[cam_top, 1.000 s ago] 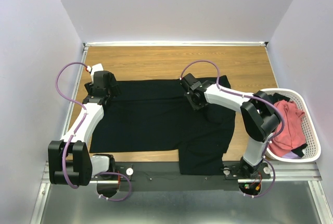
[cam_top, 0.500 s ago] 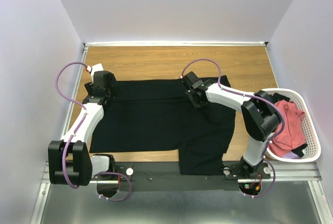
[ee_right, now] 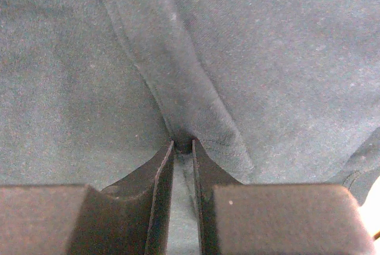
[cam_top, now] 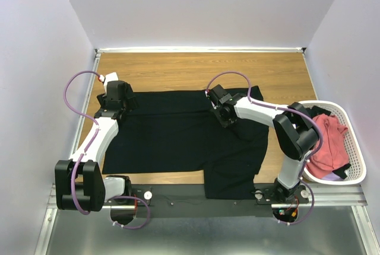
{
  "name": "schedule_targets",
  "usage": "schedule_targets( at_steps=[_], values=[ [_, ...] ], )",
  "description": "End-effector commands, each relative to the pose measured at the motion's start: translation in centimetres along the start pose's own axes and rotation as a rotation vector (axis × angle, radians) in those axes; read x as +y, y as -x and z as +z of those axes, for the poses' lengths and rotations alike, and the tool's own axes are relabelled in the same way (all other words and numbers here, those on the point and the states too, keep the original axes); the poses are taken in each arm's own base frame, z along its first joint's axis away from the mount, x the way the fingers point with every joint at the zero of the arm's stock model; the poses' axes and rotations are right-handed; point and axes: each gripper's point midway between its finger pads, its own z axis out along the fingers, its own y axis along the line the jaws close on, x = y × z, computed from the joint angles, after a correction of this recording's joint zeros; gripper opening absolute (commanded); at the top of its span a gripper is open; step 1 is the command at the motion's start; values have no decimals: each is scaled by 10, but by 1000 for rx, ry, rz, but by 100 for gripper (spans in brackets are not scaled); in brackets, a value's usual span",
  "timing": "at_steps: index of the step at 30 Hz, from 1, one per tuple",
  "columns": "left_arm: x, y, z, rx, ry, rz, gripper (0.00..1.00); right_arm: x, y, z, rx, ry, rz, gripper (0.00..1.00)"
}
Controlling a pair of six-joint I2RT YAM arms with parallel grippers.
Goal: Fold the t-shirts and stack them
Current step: Fold the tshirt
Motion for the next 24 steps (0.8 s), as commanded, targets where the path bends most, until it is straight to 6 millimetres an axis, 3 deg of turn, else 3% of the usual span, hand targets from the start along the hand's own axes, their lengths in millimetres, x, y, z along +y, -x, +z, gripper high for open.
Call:
schedule_targets(
  at_steps=[1, 8, 12, 24],
  values=[
    [-5, 9, 0, -17, -16, 1, 91, 6, -9, 9, 29, 32, -11, 26],
    [-5, 9, 0, -16, -19, 1, 91, 6, -9, 11, 32, 32, -13, 24],
    [-5, 9, 0, -13, -18, 2, 91, 4, -4, 6, 16, 28, -6, 9],
    [-5, 9, 1, -13, -17, 3, 91, 10, 13, -19, -39, 83, 31, 1]
  ],
)
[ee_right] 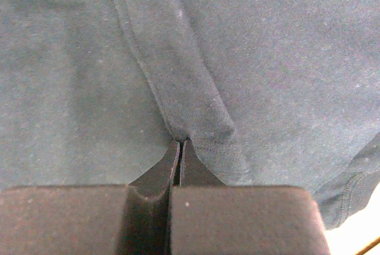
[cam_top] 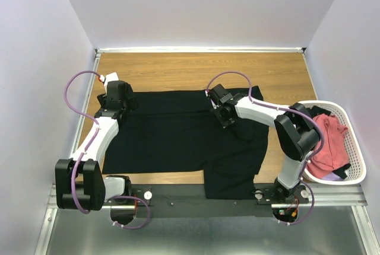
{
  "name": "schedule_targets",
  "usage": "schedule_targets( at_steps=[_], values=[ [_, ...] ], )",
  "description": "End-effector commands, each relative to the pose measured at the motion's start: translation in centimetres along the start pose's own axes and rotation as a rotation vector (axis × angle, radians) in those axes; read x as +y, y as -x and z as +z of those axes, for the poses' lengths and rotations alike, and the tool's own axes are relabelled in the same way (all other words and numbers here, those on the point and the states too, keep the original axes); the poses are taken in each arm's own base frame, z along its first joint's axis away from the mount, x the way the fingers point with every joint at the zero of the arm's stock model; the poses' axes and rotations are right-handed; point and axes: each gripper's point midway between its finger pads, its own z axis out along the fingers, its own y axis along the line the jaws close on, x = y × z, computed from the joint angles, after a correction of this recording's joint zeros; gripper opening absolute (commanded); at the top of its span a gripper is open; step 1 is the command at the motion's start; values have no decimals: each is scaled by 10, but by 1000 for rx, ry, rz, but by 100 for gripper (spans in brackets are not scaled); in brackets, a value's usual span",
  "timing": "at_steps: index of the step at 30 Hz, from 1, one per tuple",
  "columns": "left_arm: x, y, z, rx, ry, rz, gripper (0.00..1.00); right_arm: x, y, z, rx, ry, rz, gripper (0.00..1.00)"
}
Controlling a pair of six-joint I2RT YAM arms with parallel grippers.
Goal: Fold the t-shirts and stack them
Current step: Fold the tshirt
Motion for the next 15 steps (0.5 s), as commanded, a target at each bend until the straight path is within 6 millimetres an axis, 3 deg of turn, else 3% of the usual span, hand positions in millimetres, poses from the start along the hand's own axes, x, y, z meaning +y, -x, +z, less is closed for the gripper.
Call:
schedule_targets(
  at_steps=[1, 15],
  values=[
    [-5, 10, -1, -20, -19, 1, 91, 8, 17, -21, -46, 67, 41, 1],
    [-6, 8, 0, -12, -23, 4, 91, 51, 17, -33, 6, 304, 102, 1]
  ],
)
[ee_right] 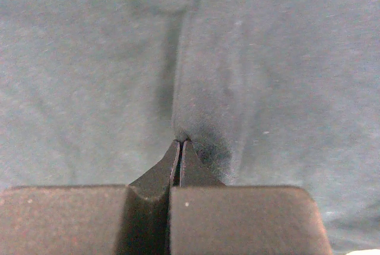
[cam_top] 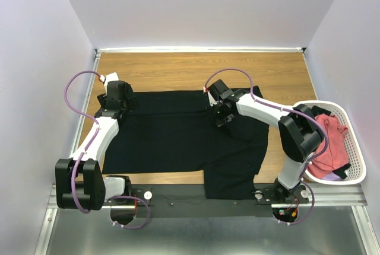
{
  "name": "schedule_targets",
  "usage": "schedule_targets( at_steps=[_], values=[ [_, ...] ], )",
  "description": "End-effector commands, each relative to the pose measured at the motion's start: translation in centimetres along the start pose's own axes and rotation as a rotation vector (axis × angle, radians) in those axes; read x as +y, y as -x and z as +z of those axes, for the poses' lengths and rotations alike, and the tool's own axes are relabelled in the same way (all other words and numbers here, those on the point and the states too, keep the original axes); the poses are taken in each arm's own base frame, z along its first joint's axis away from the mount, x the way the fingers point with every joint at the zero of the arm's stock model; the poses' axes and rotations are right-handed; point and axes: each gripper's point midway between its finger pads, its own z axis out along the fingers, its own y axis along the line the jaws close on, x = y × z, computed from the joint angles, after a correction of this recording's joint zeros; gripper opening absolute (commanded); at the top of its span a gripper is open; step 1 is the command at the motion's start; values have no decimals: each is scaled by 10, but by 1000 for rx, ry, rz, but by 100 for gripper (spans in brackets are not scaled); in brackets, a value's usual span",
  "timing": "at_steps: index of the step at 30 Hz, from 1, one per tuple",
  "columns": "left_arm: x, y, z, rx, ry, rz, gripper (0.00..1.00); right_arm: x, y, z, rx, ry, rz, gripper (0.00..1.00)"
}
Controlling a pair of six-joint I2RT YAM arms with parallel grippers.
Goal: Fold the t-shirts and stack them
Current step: Fold the tshirt
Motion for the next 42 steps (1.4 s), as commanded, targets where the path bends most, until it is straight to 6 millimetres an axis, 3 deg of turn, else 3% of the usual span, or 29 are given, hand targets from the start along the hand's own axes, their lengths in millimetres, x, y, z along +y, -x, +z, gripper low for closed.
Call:
schedule_targets(
  at_steps=[1, 7, 12, 16, 19, 21, 22, 23, 24, 26, 27, 30, 32, 33, 34, 36, 42],
  values=[
    [-6, 9, 0, -15, -23, 3, 91, 20, -2, -5, 32, 109, 34, 1],
    [-7, 8, 0, -11, -27, 5, 91, 29, -11, -6, 69, 162, 37, 2],
    [-8, 6, 2, -3, -30, 9, 91, 37, -13, -1, 92, 201, 50, 9],
    [-8, 5, 3, 4, -33, 12, 91, 44, -13, 7, 119, 233, 69, 31],
    [-9, 3, 3, 8, -35, 9, 91, 48, -1, -1, 85, 261, 63, 34],
    [-10, 0, 7, 20, -32, 4, 91, 43, 17, -16, 20, 245, 71, 35],
    [-14, 1, 20, 56, -33, -12, 91, -7, 44, -32, -85, 130, 173, 43],
    [-15, 1, 20, 57, -33, -12, 91, -7, 45, -33, -86, 129, 180, 43],
    [-15, 9, 23, 53, -32, -35, 91, -30, 55, -41, -128, 93, 230, 44],
    [-15, 4, 37, 97, -22, -60, 91, -73, 67, -49, -201, -21, 301, 52],
    [-19, 15, 40, 85, -29, -75, 91, -87, 69, -50, -220, -53, 331, 53],
    [-31, 5, 67, 162, -42, -82, 91, -135, 74, -50, -280, -101, 473, 54],
    [-27, 6, 80, 189, -33, -105, 90, -170, 77, -50, -334, -151, 578, 53],
    [-30, 13, 86, 183, -36, -112, 89, -178, 76, -44, -334, -158, 611, 53],
    [-29, 3, 96, 220, -24, -114, 88, -188, 77, -41, -354, -170, 655, 52],
    [-32, 8, 105, 222, -24, -118, 87, -212, 72, -35, -365, -192, 726, 52],
    [-27, -6, 130, 276, 7, -123, 87, -249, 70, -17, -433, -79, 893, 52]
  ],
)
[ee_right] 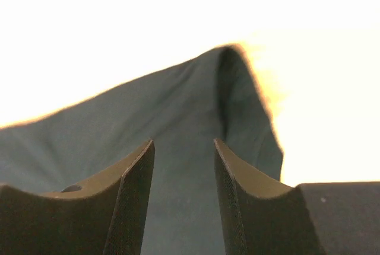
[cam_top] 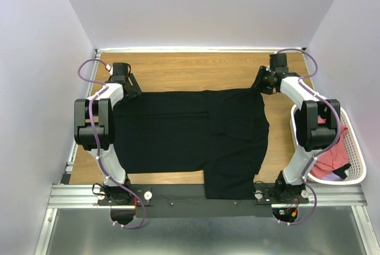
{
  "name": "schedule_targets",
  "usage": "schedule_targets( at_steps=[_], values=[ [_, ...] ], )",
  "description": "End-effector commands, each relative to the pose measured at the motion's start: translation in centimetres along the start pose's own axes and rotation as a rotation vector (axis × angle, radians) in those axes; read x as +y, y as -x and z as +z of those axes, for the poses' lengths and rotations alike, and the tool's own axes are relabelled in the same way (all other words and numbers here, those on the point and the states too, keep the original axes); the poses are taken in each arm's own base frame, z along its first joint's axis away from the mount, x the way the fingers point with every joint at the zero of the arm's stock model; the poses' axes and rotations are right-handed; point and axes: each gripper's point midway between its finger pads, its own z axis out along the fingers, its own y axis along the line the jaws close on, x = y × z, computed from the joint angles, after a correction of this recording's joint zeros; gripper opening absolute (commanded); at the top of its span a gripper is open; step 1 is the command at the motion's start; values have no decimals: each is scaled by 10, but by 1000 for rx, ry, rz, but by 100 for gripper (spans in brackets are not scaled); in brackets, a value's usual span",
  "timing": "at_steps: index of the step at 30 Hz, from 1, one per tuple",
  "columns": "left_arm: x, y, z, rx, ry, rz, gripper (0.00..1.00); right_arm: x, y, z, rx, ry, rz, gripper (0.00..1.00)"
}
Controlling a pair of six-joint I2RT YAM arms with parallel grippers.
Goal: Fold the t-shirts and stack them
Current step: Fold the tshirt
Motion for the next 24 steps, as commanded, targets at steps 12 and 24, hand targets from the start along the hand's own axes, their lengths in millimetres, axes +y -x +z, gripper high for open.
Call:
schedule_targets(
  at_steps=[12, 24],
  values=[
    [19, -7, 35, 79, 33, -50, 87, -25, 9, 63, 30, 169, 283, 51],
    [22, -13, 42, 102, 40, -49, 86, -15, 11, 76, 48, 247, 328, 46]
  ],
)
